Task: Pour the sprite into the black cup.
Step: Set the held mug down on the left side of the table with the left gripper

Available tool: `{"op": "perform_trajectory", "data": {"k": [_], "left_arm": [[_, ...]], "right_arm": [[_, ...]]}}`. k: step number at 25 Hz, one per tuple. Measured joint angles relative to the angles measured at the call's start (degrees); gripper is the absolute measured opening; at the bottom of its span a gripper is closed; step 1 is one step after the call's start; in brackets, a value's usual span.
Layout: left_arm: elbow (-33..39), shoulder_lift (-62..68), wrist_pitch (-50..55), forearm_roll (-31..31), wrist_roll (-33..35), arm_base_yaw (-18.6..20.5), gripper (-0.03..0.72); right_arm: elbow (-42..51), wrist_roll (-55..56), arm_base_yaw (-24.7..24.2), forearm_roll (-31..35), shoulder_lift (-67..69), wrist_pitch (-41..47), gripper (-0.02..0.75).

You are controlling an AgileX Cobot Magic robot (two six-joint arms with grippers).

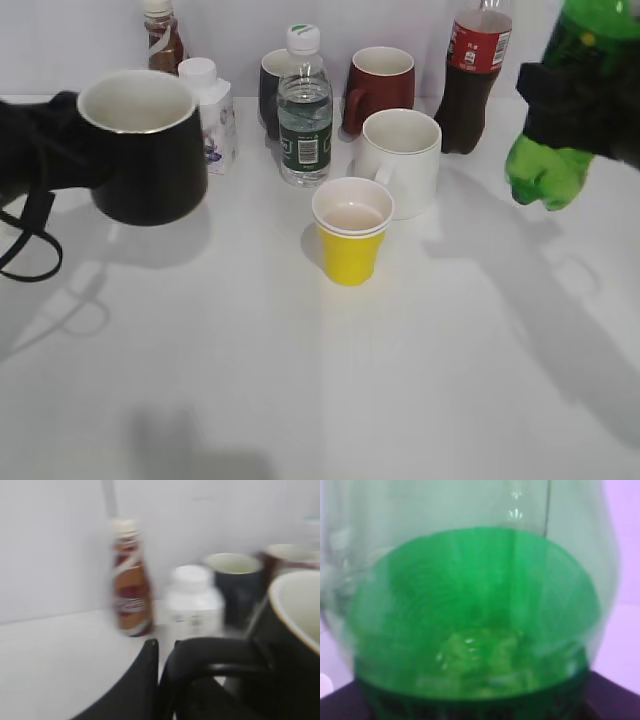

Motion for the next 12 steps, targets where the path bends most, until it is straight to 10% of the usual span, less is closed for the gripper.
{"op": "perform_trajectory", "data": {"k": [12], "left_arm": [[1.1,22.5,-20.8,-6.3,1.5,2.0,0.060]], "right_arm": [[6.7,2.9,0.0,-5.7,1.3,-9.3,0.409]]}}
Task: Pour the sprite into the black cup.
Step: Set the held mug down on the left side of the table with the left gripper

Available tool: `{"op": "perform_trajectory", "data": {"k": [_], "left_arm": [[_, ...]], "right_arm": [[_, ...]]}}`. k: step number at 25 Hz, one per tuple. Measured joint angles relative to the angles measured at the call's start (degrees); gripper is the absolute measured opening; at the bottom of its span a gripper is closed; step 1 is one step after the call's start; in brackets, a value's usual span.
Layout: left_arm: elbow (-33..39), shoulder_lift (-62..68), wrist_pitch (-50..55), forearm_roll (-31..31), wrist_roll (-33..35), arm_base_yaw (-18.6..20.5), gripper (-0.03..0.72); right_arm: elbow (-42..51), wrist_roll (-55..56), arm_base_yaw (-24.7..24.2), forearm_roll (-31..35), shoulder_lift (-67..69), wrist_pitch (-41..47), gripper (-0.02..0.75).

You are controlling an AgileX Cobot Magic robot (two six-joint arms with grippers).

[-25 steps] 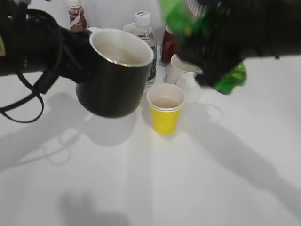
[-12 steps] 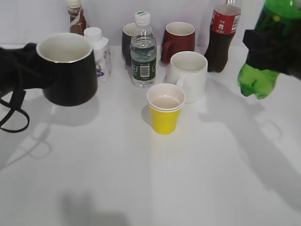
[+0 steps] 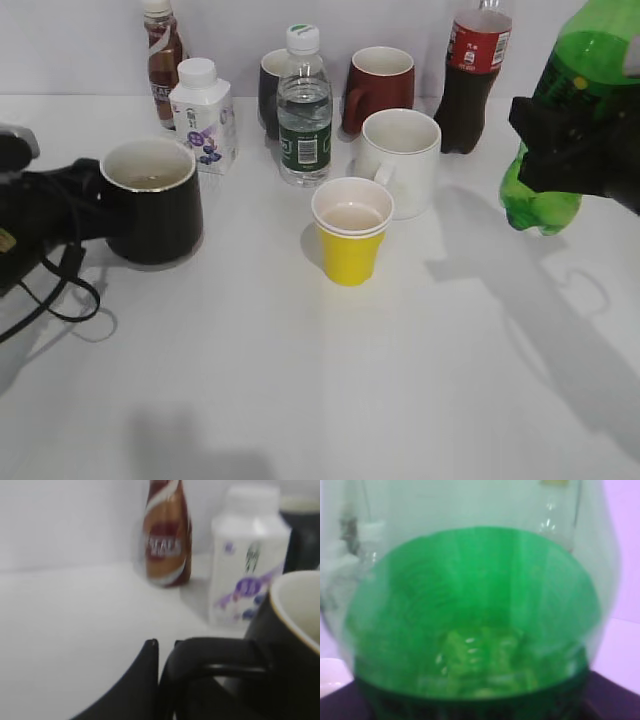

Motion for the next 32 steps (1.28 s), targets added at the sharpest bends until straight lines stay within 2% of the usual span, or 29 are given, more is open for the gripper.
{"op": "perform_trajectory", "data": {"k": [4,9,15,23,32], "left_arm": [[0.0,3.0,-1.8,-0.3,-2.5,0.0,0.057],[0.0,3.6,-2.6,-0.2,-3.6,0.0,0.061],[-0.1,3.6,-3.6,0.3,-4.3,0.0,0.159],[0.0,3.6,-4.6,0.3,-4.5,0.0,0.194],[6.1,2.7,-5.4,0.3,-4.5,0.0,0.205]], "right_arm": [[0.0,0.4,0.0,-2.9,0.0,0.0,0.409],[0.0,0.8,0.0,-3.2,0.0,0.0,0.408],[0.0,1.9,0.0,-3.2,0.0,0.0,0.408],[0.0,2.2,0.0,-3.2,0.4,0.0,0.408],[0.0,2.3,0.0,-2.8,1.4,-0.5,0.408]]}}
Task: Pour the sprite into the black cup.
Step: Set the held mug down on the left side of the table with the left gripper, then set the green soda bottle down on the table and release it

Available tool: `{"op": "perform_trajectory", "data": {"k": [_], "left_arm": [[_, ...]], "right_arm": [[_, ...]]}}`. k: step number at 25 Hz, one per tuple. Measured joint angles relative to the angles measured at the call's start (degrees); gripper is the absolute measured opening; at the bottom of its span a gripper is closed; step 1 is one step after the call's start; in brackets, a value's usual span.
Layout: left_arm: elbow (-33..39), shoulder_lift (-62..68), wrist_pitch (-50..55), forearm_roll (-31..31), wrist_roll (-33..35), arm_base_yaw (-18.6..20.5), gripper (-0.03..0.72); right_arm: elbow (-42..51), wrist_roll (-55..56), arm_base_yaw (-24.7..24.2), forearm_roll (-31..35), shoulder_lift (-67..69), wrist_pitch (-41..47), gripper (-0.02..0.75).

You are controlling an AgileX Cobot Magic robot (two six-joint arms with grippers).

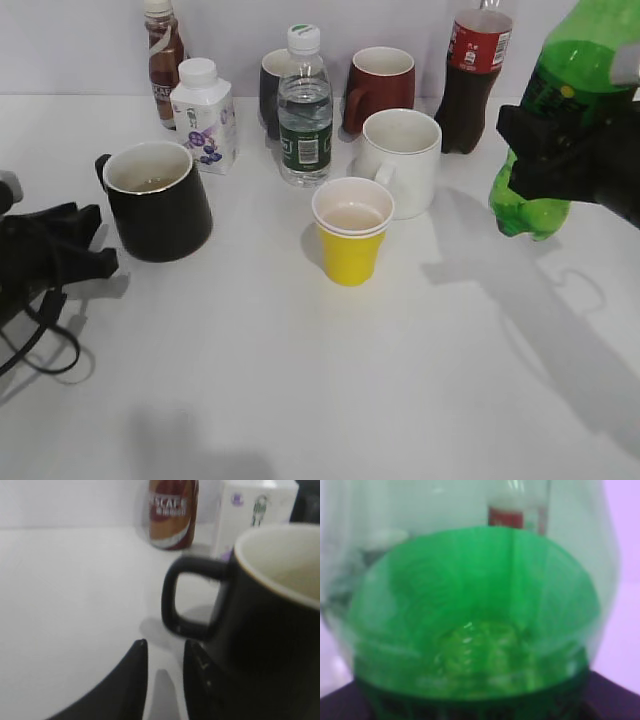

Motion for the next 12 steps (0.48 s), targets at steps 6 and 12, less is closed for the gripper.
{"op": "perform_trajectory", "data": {"k": [6,12], "left_arm": [[3.7,-4.0,0.0,0.0,0.0,0.0,0.205],[4.5,-8.2,0.0,1.7,0.0,0.0,0.209]], "right_arm": [[0.0,-0.5,0.0,5.3,5.3,-4.8,0.408],[0.0,0.5,0.0,6.7,14.0,-8.9,0.408]]}}
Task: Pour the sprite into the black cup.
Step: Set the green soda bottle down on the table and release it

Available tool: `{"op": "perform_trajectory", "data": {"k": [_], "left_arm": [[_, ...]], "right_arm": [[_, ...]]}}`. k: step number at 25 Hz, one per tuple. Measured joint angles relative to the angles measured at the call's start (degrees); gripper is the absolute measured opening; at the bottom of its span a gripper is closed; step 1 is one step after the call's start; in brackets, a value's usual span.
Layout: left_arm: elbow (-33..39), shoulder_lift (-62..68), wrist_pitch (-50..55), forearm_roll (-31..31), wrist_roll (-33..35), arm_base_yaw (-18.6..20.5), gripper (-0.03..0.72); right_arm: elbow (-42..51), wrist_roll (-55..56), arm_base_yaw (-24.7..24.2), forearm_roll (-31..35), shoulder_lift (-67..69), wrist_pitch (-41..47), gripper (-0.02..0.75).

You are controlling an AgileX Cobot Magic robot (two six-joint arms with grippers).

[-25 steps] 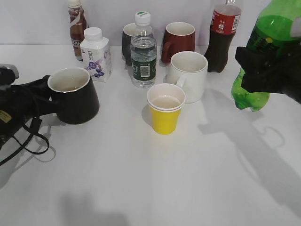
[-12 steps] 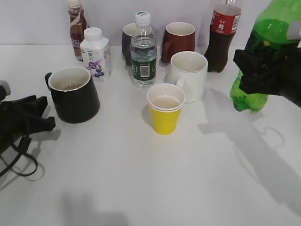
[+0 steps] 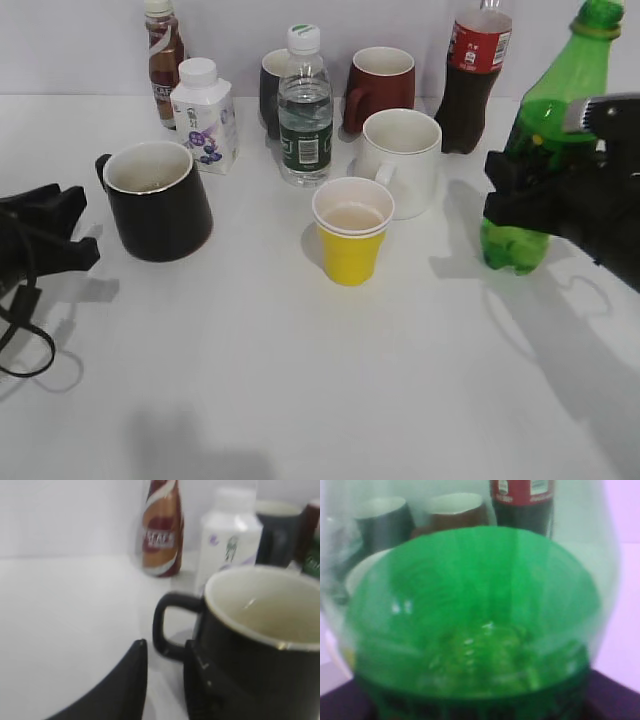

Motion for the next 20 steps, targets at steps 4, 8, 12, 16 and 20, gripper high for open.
{"op": "perform_trajectory", "data": {"k": [4,8,12,16,20], "left_arm": [[0.0,-3.5,0.3,0.6,0.0,0.0,0.211],[0.0,-6.4,1.5,0.7,0.0,0.0,0.212],[0.0,-8.2,1.8,0.8,0.0,0.0,0.212],[0.0,-10.1,3.9,0.8,0.0,0.0,0.212],[0.0,-13.3,8.2,1.4,0.0,0.0,0.212]], "right_arm": [[0.0,1.0,0.0,-1.2,0.9,-0.1,0.408],[0.0,3.4,0.0,-1.8,0.9,0.0,0.442],[0.0,3.5,0.0,-2.1,0.9,0.0,0.502],[0.0,3.0,0.0,-2.6,0.9,-0.4,0.565],[-0.1,2.8,0.0,-5.7,0.7,-2.2,0.612]]}}
